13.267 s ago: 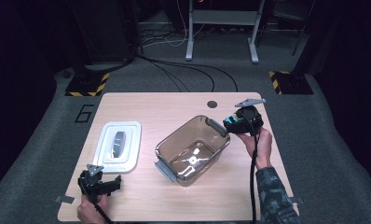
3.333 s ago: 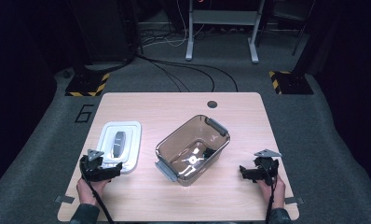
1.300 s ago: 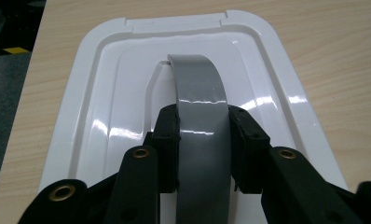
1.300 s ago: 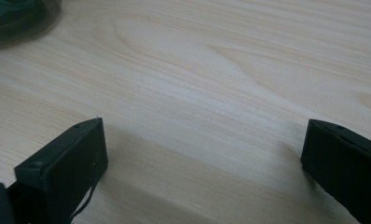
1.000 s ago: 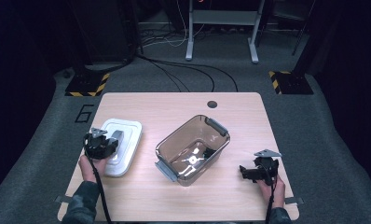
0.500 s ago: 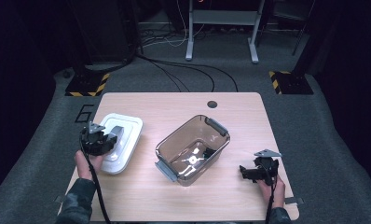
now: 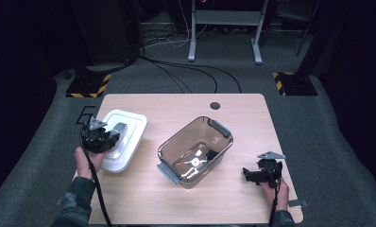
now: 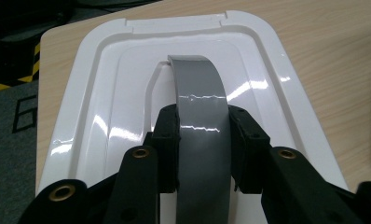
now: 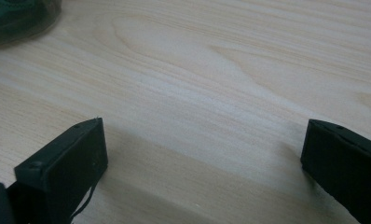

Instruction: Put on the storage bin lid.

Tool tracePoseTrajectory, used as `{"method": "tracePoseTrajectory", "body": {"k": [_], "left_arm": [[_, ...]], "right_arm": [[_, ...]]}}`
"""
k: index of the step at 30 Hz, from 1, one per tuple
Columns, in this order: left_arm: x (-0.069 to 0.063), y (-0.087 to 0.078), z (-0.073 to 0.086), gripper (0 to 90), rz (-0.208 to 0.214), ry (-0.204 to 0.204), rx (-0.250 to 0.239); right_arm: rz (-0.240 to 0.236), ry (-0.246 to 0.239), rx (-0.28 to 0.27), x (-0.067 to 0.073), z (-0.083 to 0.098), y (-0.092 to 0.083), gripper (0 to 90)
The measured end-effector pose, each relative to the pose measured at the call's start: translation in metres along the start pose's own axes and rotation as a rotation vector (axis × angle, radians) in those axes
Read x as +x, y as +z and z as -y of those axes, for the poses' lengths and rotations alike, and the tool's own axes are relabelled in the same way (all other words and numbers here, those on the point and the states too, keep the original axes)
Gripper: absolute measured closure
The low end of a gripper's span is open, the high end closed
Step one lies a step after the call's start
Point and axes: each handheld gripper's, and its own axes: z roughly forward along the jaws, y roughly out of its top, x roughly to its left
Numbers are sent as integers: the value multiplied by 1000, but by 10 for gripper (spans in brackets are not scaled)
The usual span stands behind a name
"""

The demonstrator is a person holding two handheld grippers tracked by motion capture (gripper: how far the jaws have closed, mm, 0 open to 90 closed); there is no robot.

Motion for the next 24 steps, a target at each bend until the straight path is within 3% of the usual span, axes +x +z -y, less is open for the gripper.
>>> {"method": "tracePoseTrajectory", "body": {"k": [24], "left_arm": [[-13, -22, -35, 673, 43, 69, -26]], "right_arm": [[0, 0, 1, 0, 0, 0, 0]]}}
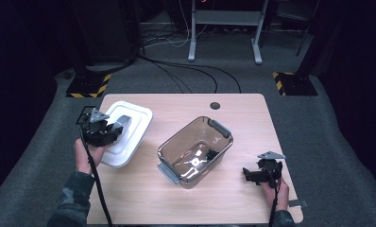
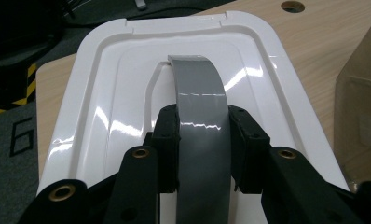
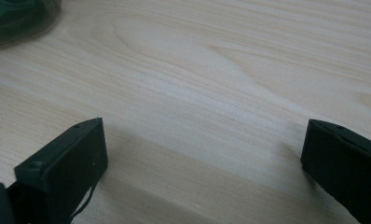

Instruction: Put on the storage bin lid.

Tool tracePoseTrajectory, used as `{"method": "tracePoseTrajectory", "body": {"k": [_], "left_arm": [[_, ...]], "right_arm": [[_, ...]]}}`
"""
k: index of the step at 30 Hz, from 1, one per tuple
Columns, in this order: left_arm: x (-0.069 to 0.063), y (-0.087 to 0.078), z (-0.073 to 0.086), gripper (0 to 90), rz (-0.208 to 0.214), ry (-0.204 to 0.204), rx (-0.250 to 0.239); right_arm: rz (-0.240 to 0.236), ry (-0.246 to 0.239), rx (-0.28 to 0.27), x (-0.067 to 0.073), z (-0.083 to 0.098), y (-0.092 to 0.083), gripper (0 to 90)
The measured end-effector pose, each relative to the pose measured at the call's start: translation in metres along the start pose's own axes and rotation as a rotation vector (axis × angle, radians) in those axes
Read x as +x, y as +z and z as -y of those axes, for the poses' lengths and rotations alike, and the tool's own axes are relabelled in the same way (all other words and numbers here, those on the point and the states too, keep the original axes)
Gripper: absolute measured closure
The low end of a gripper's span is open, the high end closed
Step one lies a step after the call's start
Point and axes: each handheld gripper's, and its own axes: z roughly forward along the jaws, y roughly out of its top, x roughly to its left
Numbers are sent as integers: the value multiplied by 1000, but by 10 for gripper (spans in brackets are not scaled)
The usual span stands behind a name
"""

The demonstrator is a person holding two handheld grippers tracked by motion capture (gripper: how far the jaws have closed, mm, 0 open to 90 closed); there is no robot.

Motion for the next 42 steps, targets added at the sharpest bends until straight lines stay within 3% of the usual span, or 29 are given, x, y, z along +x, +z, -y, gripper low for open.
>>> {"method": "tracePoseTrajectory", "body": {"k": [12, 42], "left_arm": [[-12, -10, -22, 673, 25, 38, -8], [-49, -8, -56, 673, 112, 100, -29]], "right_arm": [[0, 0, 0, 0, 0, 0, 0], [0, 0, 0, 0, 0, 0, 0]]}}
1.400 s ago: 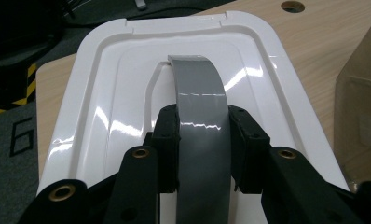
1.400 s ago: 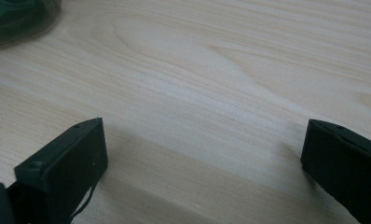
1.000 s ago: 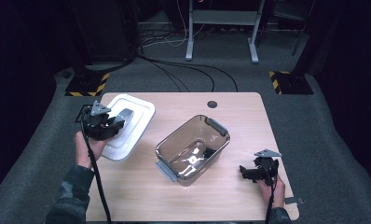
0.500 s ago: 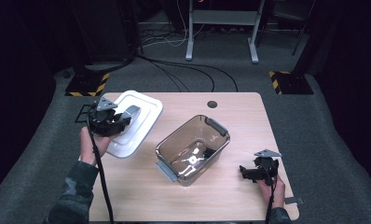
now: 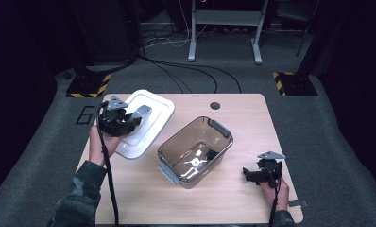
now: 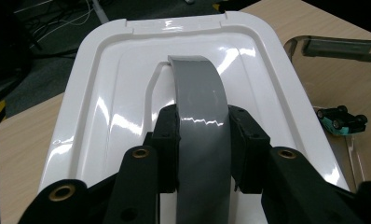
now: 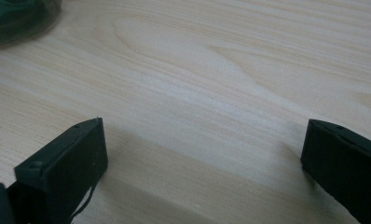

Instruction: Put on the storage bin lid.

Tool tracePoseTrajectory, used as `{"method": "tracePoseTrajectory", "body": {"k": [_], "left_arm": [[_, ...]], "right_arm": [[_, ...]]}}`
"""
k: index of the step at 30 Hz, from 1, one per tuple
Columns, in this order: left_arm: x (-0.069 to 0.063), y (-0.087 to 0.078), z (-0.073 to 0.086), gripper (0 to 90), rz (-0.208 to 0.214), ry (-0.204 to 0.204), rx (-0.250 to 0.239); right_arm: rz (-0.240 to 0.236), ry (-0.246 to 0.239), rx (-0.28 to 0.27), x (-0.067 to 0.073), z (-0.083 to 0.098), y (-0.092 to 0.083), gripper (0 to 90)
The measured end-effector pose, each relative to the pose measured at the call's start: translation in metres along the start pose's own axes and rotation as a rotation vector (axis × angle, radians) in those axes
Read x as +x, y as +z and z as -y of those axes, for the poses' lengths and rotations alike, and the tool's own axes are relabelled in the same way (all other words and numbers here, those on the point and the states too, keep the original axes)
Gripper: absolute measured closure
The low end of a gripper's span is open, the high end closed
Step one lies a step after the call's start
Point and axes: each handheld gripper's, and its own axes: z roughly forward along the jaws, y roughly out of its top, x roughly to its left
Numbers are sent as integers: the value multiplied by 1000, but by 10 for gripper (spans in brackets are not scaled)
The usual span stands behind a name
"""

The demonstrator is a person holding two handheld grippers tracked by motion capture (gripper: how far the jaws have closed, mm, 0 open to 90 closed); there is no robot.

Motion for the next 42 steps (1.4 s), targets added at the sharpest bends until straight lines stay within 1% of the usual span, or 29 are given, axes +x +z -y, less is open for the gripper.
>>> {"method": "tracePoseTrajectory", "body": {"k": [6, 9, 17, 18, 19, 24, 25, 27, 29, 31, 34, 37, 38, 42], "left_arm": [[-5, 4, -3, 673, 14, 5, -1], [-7, 5, -5, 673, 21, 20, 5], [-14, 10, -9, 673, 38, 30, 10], [-15, 11, -9, 673, 38, 27, 5], [-16, 11, -10, 673, 42, 34, 10], [-21, 15, -12, 673, 52, 32, 8], [-21, 16, -12, 673, 57, 39, 12], [-23, 17, -13, 673, 61, 37, 8], [-25, 19, -14, 673, 65, 43, 13], [-27, 20, -15, 673, 70, 38, 13], [-29, 23, -15, 673, 71, 44, 8], [-32, 25, -16, 673, 78, 52, 12], [-33, 26, -16, 673, 79, 42, 6], [-36, 28, -17, 672, 88, 51, 11]], "right_arm": [[0, -1, 0, 0, 0, 0, 0], [0, 0, 0, 0, 0, 0, 0], [0, 0, 0, 0, 0, 0, 0], [0, -1, 0, 0, 0, 0, 0], [0, 0, 0, 0, 0, 0, 0], [0, 0, 0, 0, 0, 0, 0], [0, 0, 0, 0, 0, 0, 0], [0, 0, 0, 0, 0, 0, 0], [0, 0, 0, 0, 0, 0, 0], [0, 0, 0, 0, 0, 0, 0], [0, 0, 0, 0, 0, 0, 0], [0, 0, 0, 0, 0, 0, 0], [0, 0, 0, 0, 0, 0, 0], [0, 0, 0, 0, 0, 0, 0]]}}
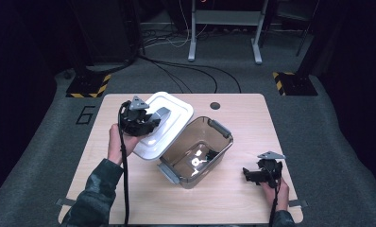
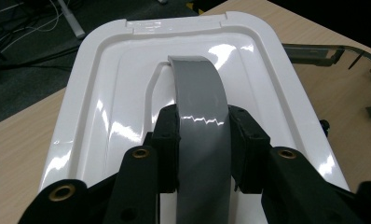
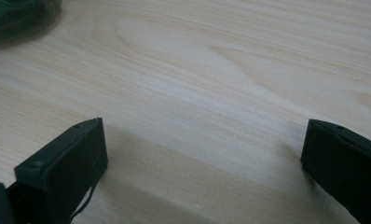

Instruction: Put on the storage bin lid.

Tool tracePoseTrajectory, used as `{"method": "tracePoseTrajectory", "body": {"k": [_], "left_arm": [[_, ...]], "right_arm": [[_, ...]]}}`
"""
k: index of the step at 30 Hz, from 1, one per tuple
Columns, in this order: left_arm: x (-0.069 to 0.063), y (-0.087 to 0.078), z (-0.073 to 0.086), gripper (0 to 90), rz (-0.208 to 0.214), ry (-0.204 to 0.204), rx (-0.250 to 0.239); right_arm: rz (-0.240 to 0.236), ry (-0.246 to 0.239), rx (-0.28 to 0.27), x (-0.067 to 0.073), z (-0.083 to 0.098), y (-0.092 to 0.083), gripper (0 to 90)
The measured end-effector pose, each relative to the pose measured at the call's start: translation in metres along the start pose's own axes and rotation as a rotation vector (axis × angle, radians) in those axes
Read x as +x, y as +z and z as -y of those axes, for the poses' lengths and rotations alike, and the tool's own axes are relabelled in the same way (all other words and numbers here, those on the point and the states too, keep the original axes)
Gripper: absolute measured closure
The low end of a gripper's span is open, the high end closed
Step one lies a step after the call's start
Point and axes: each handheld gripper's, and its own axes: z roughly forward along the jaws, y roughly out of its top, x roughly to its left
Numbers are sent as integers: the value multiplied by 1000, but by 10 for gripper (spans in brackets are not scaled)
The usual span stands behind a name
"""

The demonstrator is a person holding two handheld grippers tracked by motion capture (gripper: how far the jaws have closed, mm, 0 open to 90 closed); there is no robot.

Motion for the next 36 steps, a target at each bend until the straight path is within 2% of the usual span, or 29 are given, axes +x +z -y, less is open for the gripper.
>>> {"method": "tracePoseTrajectory", "body": {"k": [21, 36], "left_arm": [[-19, 15, -5, 672, 40, 10, 0], [-35, 28, -9, 672, 78, 40, 23]], "right_arm": [[0, 0, 0, 0, 0, 0, 0], [0, 0, 0, 0, 0, 0, 0]]}}
